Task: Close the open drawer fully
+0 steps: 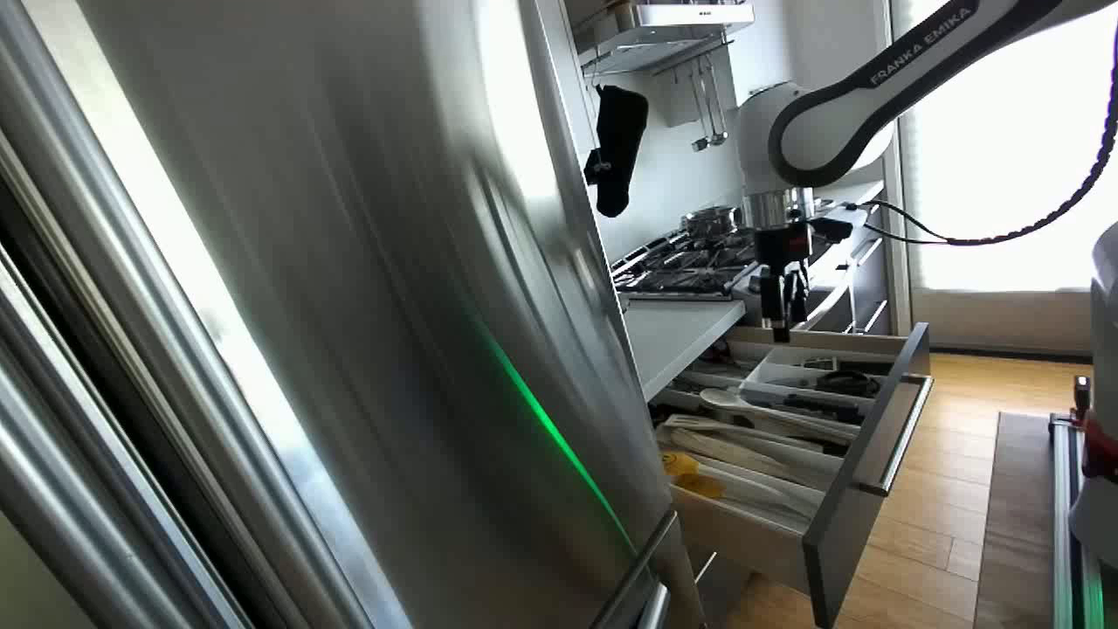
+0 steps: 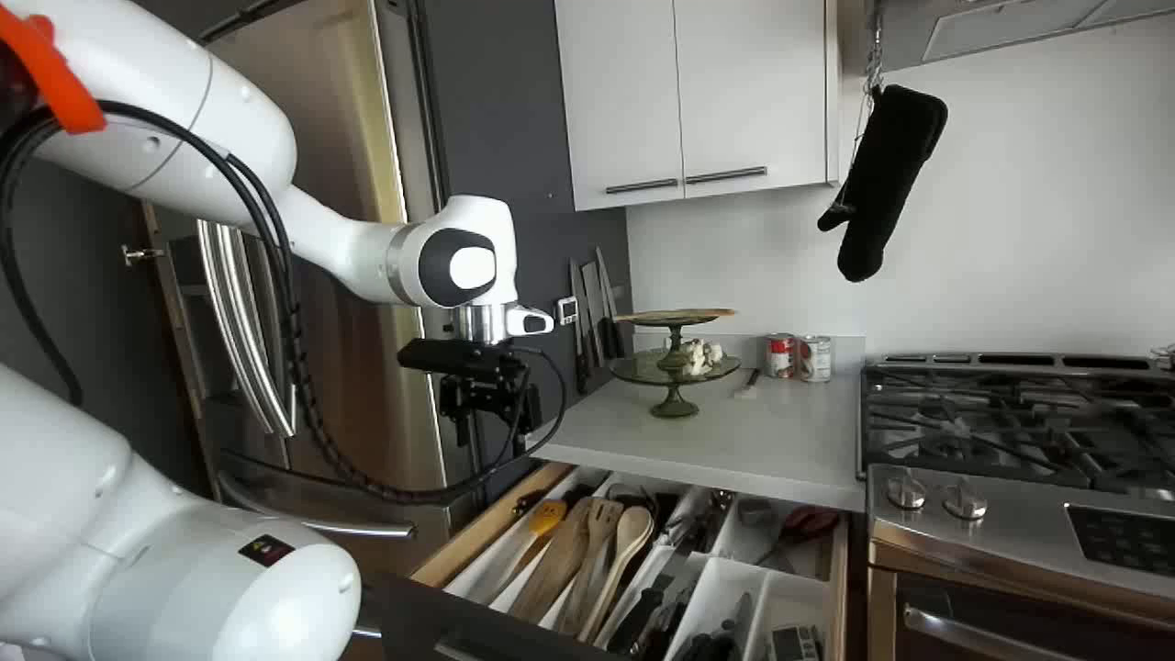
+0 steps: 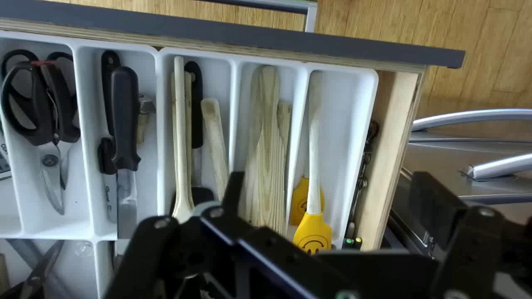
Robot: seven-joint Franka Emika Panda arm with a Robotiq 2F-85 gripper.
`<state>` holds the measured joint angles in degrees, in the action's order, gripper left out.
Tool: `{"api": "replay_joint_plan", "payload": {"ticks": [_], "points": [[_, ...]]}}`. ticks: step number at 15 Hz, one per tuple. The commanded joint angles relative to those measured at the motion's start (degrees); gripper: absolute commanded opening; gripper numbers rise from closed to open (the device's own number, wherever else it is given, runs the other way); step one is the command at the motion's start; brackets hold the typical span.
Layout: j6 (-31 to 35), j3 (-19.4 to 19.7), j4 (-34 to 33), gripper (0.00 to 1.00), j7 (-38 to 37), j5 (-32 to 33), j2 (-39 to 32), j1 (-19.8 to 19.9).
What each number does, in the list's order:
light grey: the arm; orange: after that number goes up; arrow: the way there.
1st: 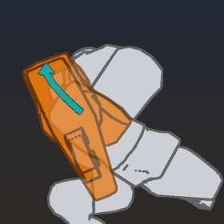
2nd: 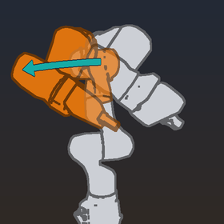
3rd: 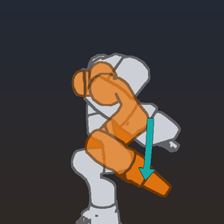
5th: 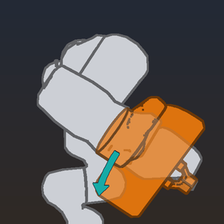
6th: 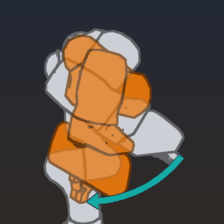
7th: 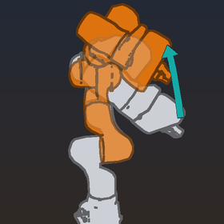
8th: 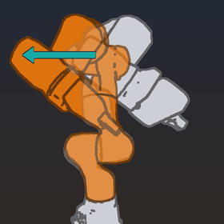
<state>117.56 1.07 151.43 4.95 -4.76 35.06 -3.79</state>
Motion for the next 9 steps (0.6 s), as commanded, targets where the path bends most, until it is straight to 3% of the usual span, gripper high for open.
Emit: {"api": "replay_joint_plan", "payload": {"ticks": [1, 9], "points": [[-0.1, -0.2, -0.1, 1.00, 0.1, -0.1, 0.0, 0.2], [1.2, 2.2, 5.7, 1.00, 1.3, 4.8, -2.7, 5.1]]}}
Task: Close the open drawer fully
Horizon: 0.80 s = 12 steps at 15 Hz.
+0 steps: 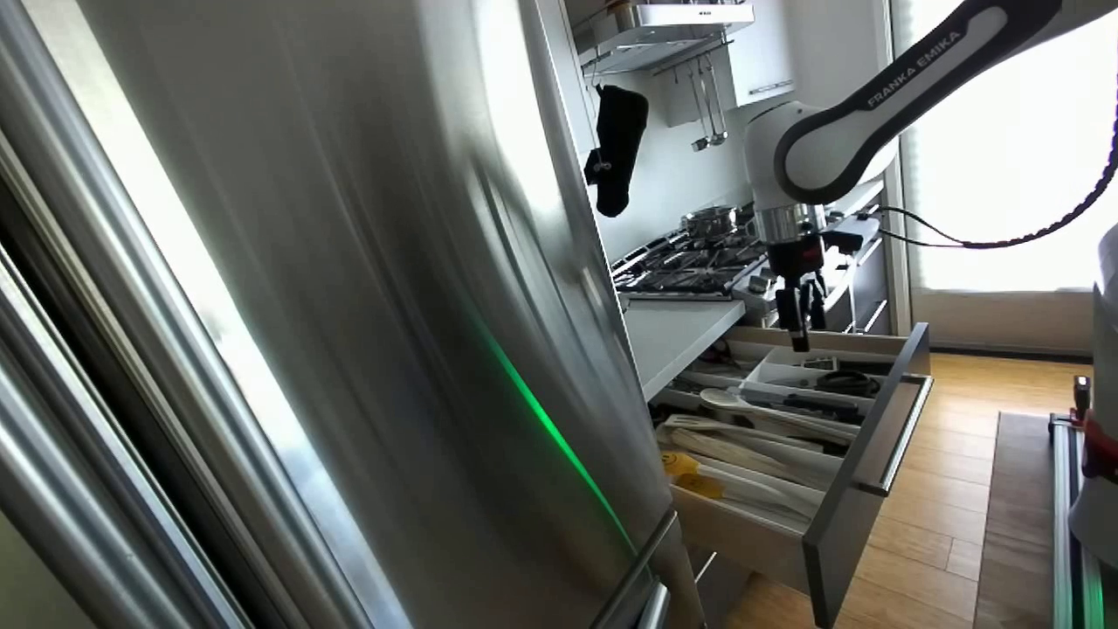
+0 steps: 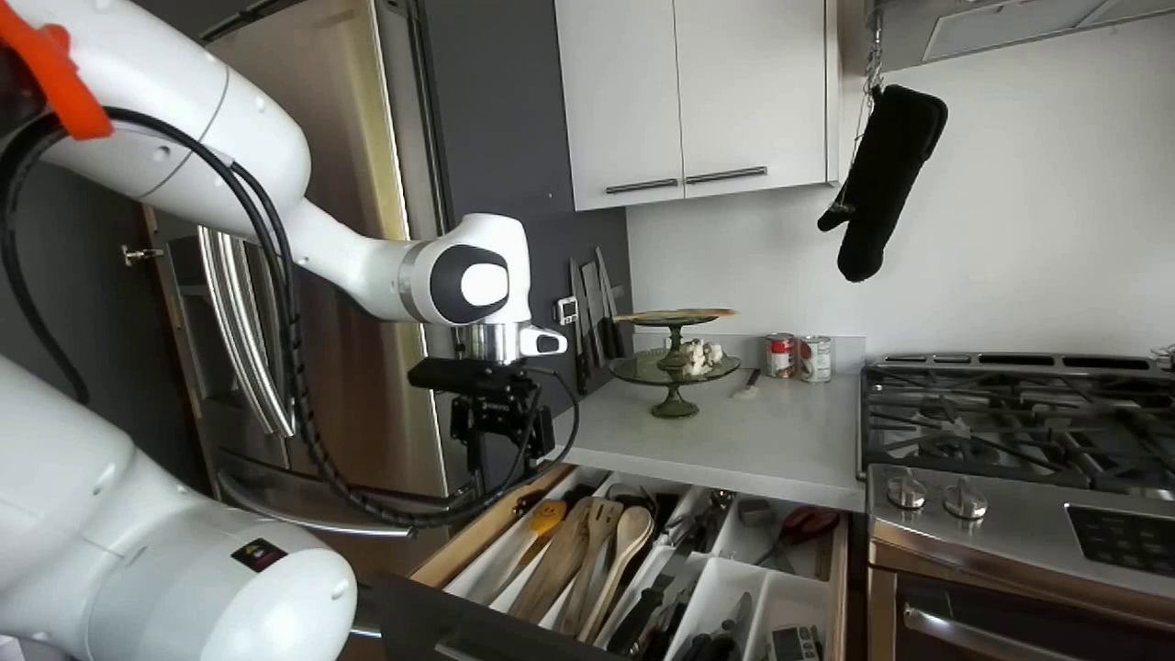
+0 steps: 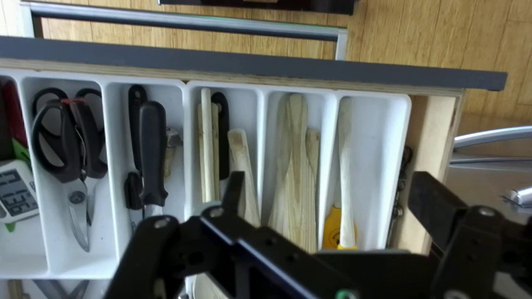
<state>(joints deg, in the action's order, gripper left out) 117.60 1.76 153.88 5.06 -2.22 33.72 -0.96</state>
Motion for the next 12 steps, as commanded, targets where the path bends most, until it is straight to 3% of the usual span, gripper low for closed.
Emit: {"api": "replay_joint_plan", "payload": {"ticks": [1, 12], "points": [[1.8, 1.9, 4.5, 1.00, 0.9, 3.5, -1.9, 3.5], [4.8, 6.3, 3.9, 1.00, -0.5, 16.3, -14.3, 13.5]]}}
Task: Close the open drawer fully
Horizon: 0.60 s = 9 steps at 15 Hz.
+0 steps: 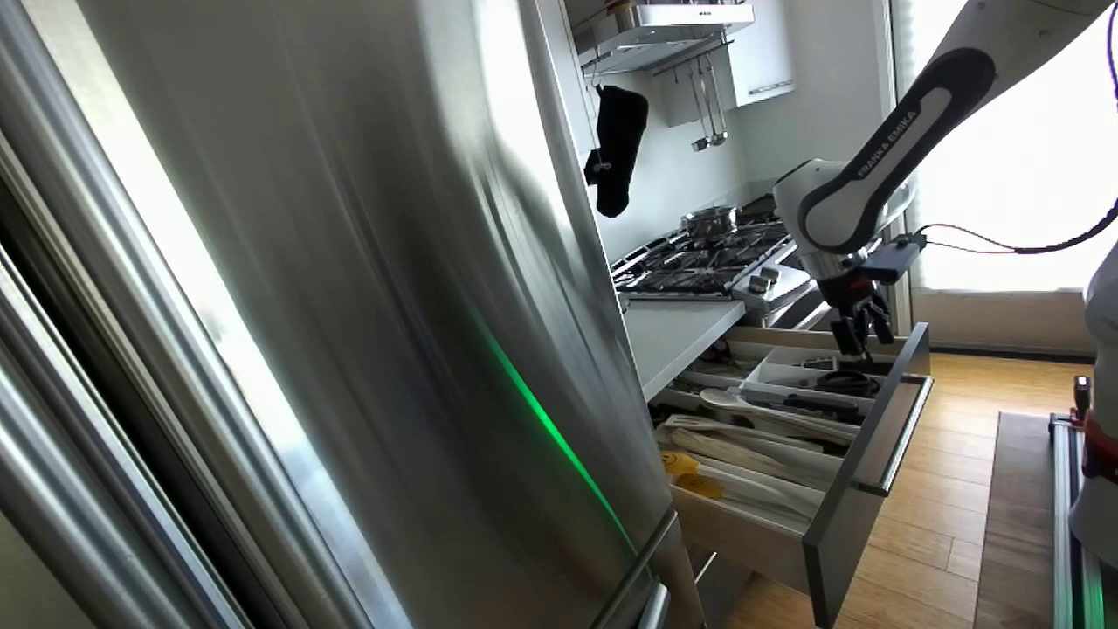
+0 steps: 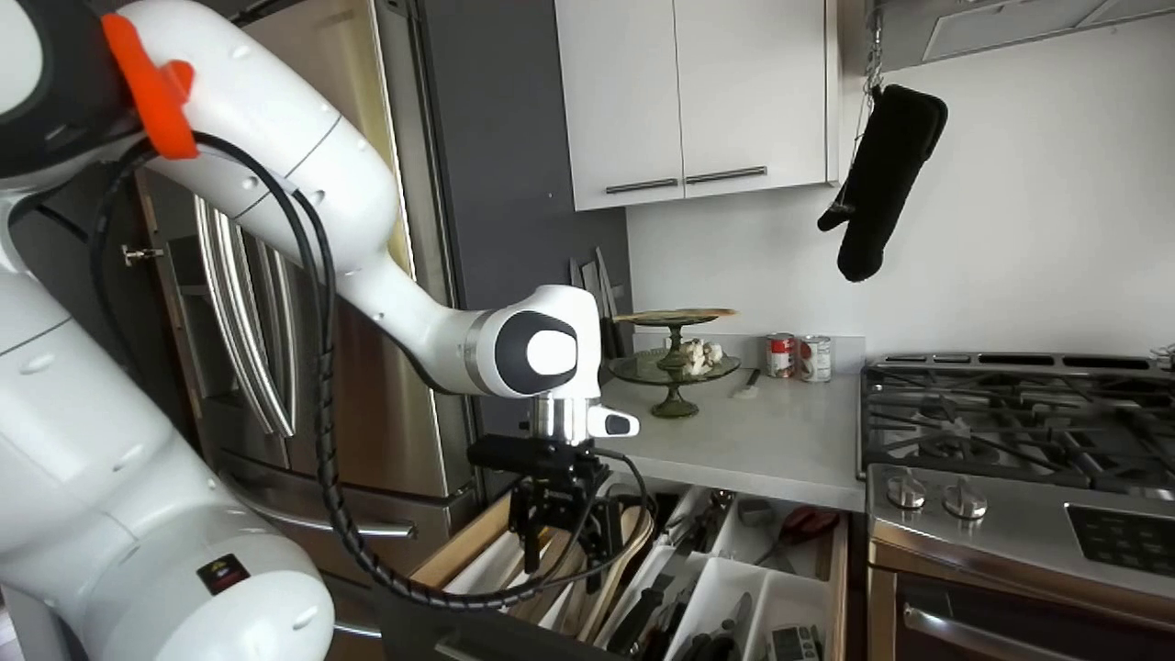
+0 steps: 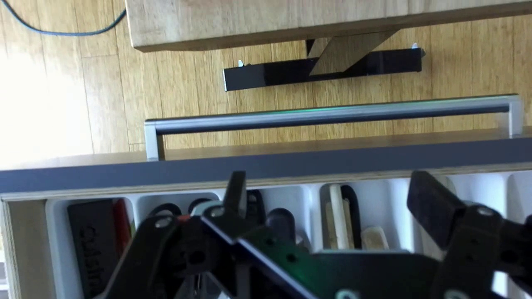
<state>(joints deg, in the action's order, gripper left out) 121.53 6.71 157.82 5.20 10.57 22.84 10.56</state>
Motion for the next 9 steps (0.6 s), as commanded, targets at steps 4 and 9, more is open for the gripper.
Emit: {"api": "replay_joint_plan", "payload": {"ticks": [4, 9], "points": [[2.1, 3.0, -0.1, 0.75, -2.4, 9.0, -6.8, 5.1], [4.3, 4.9, -0.1, 0.37, -3.2, 13.8, -11.0, 7.0]]}}
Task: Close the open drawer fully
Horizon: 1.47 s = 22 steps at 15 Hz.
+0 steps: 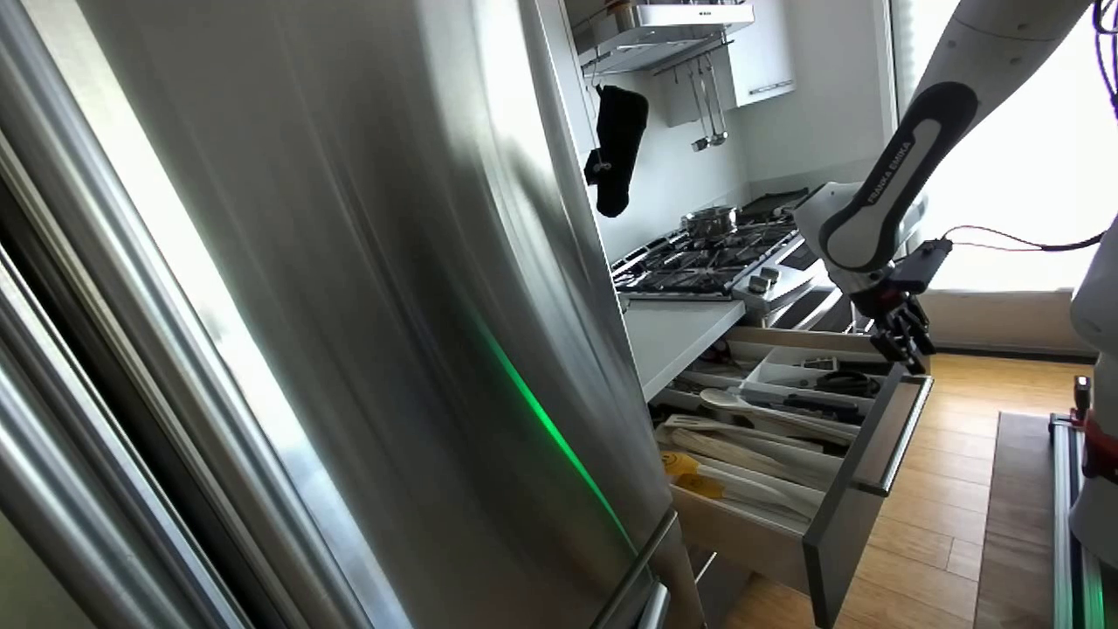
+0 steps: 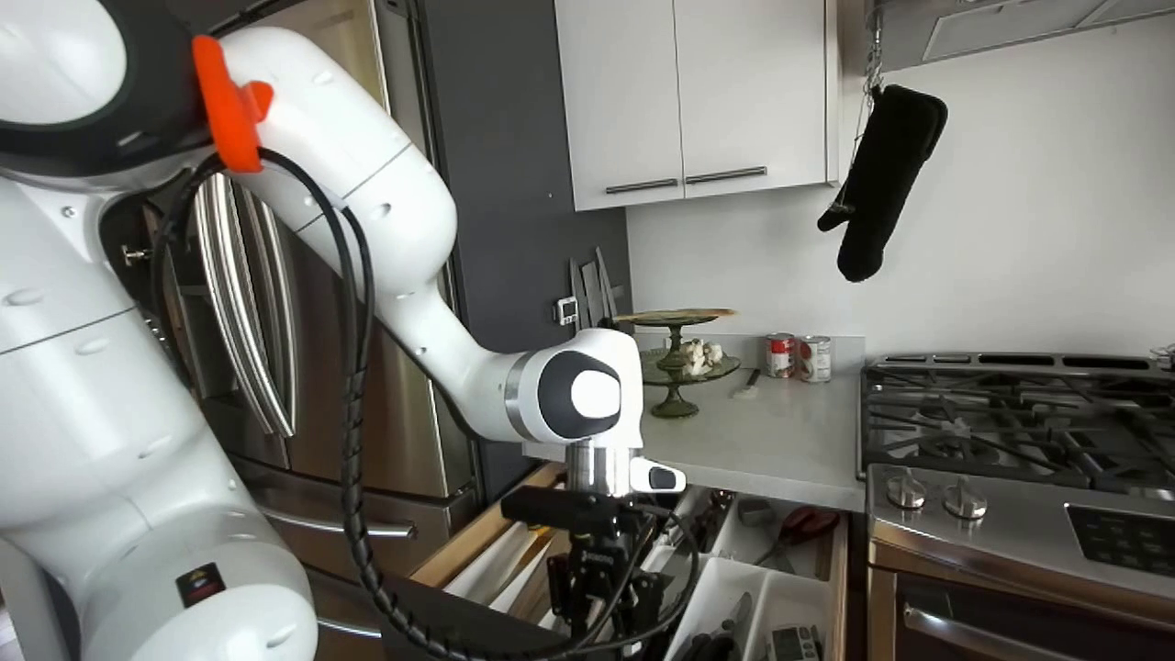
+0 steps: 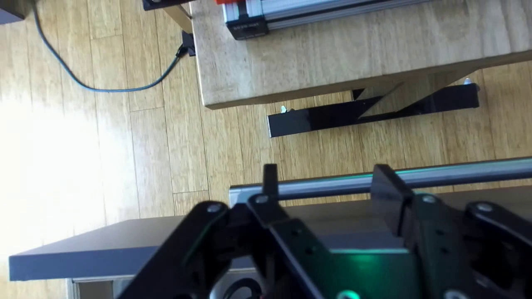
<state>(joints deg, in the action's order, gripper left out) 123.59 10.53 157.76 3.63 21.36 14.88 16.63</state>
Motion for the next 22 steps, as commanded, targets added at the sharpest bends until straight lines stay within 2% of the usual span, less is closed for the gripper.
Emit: {"api": "replay_joint_plan", "payload": {"ticks": [1, 4, 5, 13, 22], "points": [[3.0, 1.5, -0.1, 0.28, -1.9, 3.6, -3.9, 1.2], [7.3, 2.8, -0.1, 0.06, -1.8, 3.6, -6.5, 1.4], [8.9, 3.0, -0.1, 0.01, -1.8, 3.7, -7.4, 1.5], [26.3, 4.0, 0.1, 0.00, -1.6, 2.9, -12.4, 1.0], [52.5, 3.9, -0.1, 0.00, -1.6, 1.1, -16.6, 0.1]]}}
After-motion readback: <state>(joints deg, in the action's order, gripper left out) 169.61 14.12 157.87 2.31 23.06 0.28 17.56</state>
